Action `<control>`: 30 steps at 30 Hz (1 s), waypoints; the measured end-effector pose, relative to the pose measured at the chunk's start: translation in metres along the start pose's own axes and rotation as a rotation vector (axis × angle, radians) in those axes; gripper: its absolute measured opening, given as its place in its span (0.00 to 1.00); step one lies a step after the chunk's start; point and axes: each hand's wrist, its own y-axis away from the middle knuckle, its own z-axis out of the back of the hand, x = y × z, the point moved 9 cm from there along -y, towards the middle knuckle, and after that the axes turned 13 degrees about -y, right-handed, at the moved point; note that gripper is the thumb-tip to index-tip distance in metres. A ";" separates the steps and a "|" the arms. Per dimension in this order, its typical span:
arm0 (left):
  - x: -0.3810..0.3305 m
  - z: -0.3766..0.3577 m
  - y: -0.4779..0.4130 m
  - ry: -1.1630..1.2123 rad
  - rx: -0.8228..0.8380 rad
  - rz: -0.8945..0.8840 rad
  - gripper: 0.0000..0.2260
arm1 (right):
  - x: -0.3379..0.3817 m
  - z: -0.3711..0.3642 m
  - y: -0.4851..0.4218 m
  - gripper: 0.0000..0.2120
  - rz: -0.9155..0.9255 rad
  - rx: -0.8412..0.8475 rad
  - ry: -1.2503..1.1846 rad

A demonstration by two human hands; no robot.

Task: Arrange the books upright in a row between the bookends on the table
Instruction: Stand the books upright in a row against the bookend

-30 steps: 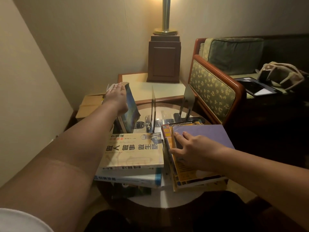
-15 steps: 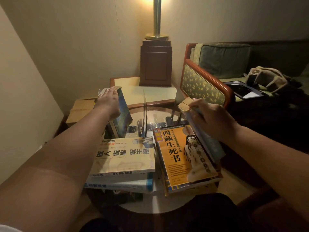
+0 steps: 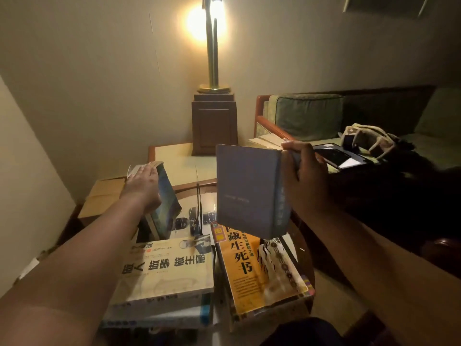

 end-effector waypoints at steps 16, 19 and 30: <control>-0.006 0.005 0.008 -0.018 0.046 -0.009 0.36 | 0.019 -0.058 0.038 0.40 -0.193 0.615 0.364; -0.009 0.006 0.009 -0.013 0.041 -0.009 0.36 | 0.019 -0.069 0.036 0.43 -0.376 0.769 0.505; -0.010 0.006 0.010 -0.016 0.038 -0.010 0.37 | 0.016 -0.111 0.024 0.25 -0.527 0.867 0.294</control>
